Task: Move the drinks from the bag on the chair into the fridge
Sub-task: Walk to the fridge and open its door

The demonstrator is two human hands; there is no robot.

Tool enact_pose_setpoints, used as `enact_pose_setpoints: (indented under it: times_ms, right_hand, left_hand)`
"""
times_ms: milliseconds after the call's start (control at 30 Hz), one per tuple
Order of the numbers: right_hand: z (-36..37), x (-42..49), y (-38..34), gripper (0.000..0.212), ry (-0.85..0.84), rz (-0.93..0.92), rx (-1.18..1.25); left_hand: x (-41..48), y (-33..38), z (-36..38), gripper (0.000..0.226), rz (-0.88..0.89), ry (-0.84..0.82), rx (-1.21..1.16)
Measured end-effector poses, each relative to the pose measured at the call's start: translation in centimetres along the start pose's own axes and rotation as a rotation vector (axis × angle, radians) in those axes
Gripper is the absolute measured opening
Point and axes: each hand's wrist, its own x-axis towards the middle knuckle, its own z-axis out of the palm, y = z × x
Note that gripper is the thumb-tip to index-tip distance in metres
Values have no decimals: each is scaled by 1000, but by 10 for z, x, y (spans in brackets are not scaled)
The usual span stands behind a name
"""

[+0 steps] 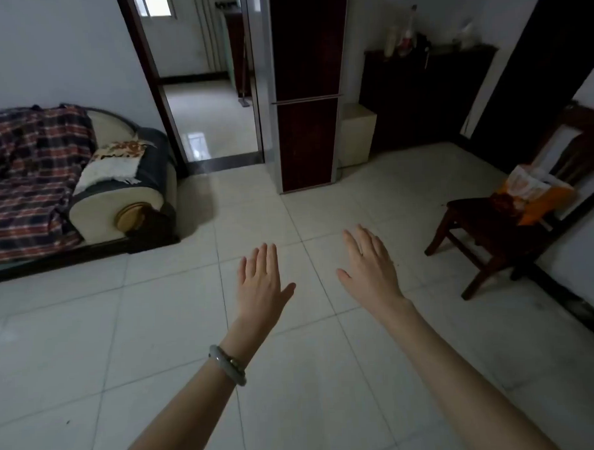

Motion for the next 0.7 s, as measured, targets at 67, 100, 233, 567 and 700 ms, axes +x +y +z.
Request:
enact_pose_setpoints:
  times_ms: [67, 100, 233, 567, 700]
  right_hand:
    - [6, -3, 3, 70, 7, 0, 4]
    - [11, -6, 6, 70, 0, 4, -5]
    - [26, -13, 15, 71, -19, 9, 6]
    - [50, -2, 39, 74, -18, 8, 17]
    - [57, 10, 49, 74, -22, 21, 24]
  left_hand:
    - [-4, 0, 5, 83, -6, -9, 5]
    - [-7, 0, 9, 83, -6, -12, 10]
    - [-13, 1, 23, 83, -3, -20, 4]
    - [-3, 15, 46, 82, -34, -69, -1]
    - [13, 18, 53, 82, -39, -75, 2]
